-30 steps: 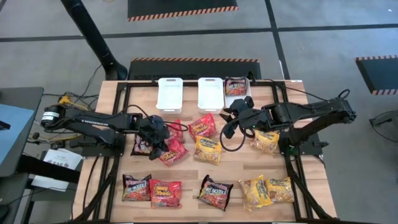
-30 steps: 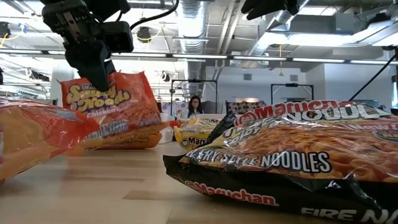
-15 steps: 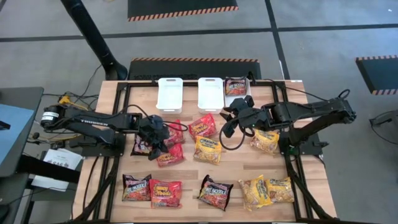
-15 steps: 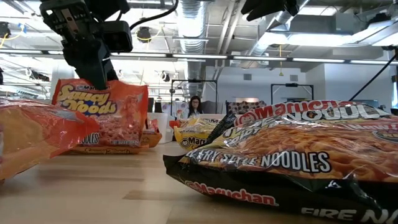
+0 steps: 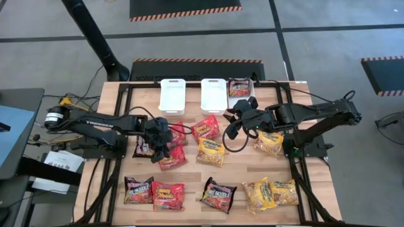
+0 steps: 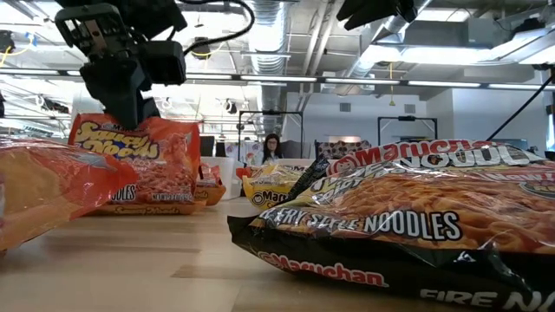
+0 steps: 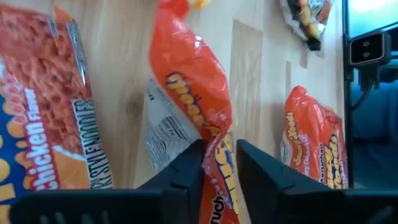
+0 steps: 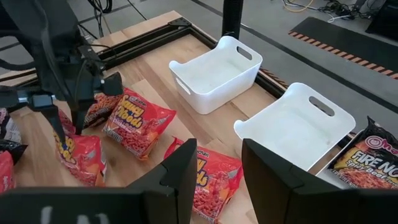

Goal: Sort Maruchan noodles
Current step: Put the orange noodle pack into the middle white bin

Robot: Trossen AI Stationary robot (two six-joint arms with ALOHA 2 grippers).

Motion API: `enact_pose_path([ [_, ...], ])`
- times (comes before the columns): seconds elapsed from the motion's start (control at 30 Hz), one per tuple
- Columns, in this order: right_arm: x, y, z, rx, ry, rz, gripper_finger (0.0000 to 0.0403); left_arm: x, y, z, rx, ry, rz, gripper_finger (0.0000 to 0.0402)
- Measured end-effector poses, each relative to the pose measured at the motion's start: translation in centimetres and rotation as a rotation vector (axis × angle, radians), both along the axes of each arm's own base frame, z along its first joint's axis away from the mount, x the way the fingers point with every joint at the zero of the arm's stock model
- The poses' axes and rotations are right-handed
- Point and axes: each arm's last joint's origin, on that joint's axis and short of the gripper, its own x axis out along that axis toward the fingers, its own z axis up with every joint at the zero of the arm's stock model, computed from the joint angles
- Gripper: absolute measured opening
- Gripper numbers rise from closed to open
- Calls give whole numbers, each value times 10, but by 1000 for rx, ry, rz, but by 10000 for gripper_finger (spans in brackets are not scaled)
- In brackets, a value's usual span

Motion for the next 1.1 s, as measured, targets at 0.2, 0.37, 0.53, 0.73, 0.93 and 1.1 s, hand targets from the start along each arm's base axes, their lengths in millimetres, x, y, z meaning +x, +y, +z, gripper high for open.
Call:
enact_pose_path([
  [0.2,0,0,0,0,0,0,152,4,-1,-6,-22,15,-17,112],
  [0.37,0,0,0,1,-2,-1,152,5,0,-5,-1,4,-13,72],
  [0.53,0,0,0,2,-2,-1,152,5,0,-5,5,0,-8,8],
  [0.73,0,0,0,3,-2,-1,152,5,0,-5,7,-8,-7,0],
  [0.93,0,0,0,2,-2,-1,152,8,0,-1,11,-56,-14,0],
  [1.1,0,0,0,2,-1,-1,152,9,7,-2,64,-70,8,0],
])
